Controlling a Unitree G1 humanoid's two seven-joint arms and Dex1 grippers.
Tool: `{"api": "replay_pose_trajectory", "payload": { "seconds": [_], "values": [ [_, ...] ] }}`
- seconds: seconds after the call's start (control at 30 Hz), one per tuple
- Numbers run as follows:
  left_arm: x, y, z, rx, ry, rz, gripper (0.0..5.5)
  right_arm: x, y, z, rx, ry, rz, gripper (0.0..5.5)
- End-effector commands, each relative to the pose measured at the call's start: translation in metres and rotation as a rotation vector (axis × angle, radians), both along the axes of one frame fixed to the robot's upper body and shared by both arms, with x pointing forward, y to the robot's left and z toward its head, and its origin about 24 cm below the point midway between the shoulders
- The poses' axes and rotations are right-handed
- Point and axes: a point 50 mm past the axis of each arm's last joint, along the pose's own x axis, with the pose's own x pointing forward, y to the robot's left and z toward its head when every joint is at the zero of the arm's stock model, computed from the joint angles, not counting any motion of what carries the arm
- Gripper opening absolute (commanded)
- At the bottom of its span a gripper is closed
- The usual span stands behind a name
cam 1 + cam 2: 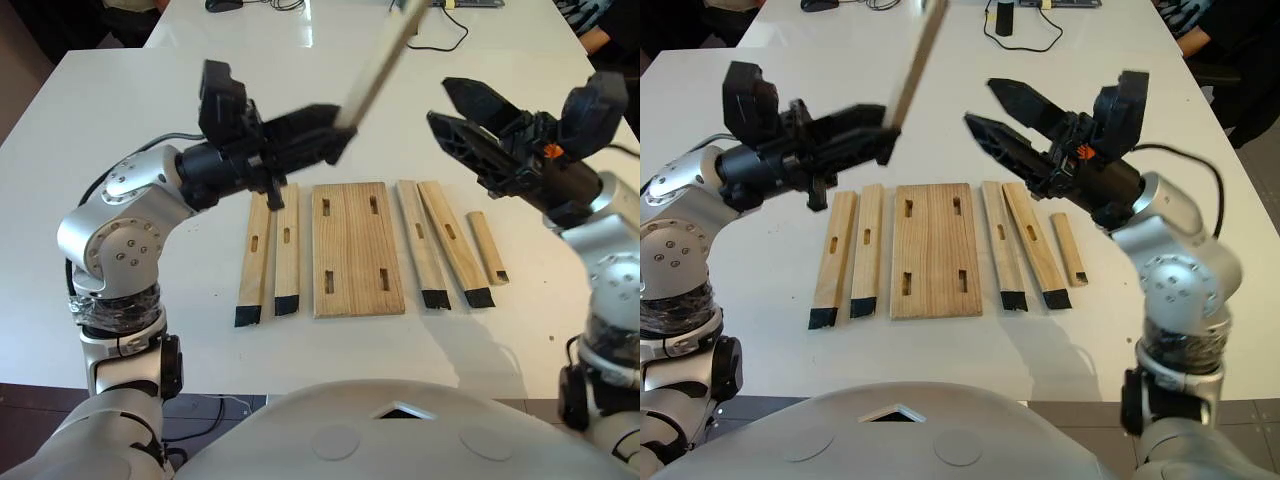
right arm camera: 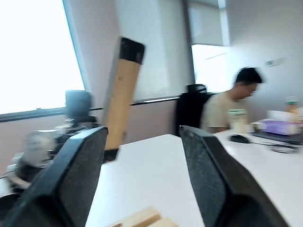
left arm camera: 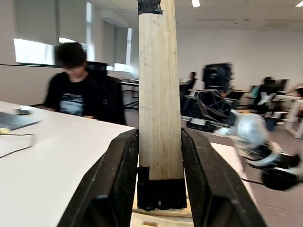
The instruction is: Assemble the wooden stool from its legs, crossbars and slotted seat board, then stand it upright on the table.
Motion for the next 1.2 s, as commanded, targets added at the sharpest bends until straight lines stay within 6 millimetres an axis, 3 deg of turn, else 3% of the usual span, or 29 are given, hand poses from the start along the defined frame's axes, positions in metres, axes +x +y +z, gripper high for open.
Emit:
{"api": "replay_pose_trajectory", "payload": {
  "seconds": [0.03, 0.33, 0.67, 0.93, 0.97, 1.13, 1.2],
  "values": [
    [-0.005, -0.005, 0.003, 0.016, -0.005, -0.119, 1.29, -0.002, 0.005, 0.018, -0.073, -0.017, 0.148, 2.80],
    [-0.013, -0.011, -0.012, 0.117, -0.038, -0.152, 1.29, 0.001, 0.005, 0.017, -0.128, 0.016, 0.196, 2.80],
    [-0.005, -0.007, -0.014, 0.138, -0.056, -0.088, 1.29, -0.008, -0.004, 0.004, -0.280, 0.008, 0.200, 1.30],
    [-0.002, -0.008, -0.025, 0.192, 0.000, -0.037, 1.29, -0.006, -0.010, 0.005, -0.297, -0.006, 0.149, 1.30],
    [0.000, -0.010, -0.030, 0.217, 0.002, -0.012, 1.66, -0.003, -0.014, 0.006, -0.297, -0.009, 0.106, 1.30],
    [0.008, -0.013, -0.042, 0.257, -0.002, 0.096, 2.45, 0.015, -0.033, 0.006, -0.319, -0.030, -0.092, 1.28],
    [0.016, -0.011, -0.047, 0.299, -0.007, 0.154, 2.47, 0.019, -0.044, 0.001, -0.371, -0.046, -0.166, 1.28]
  ]
}}
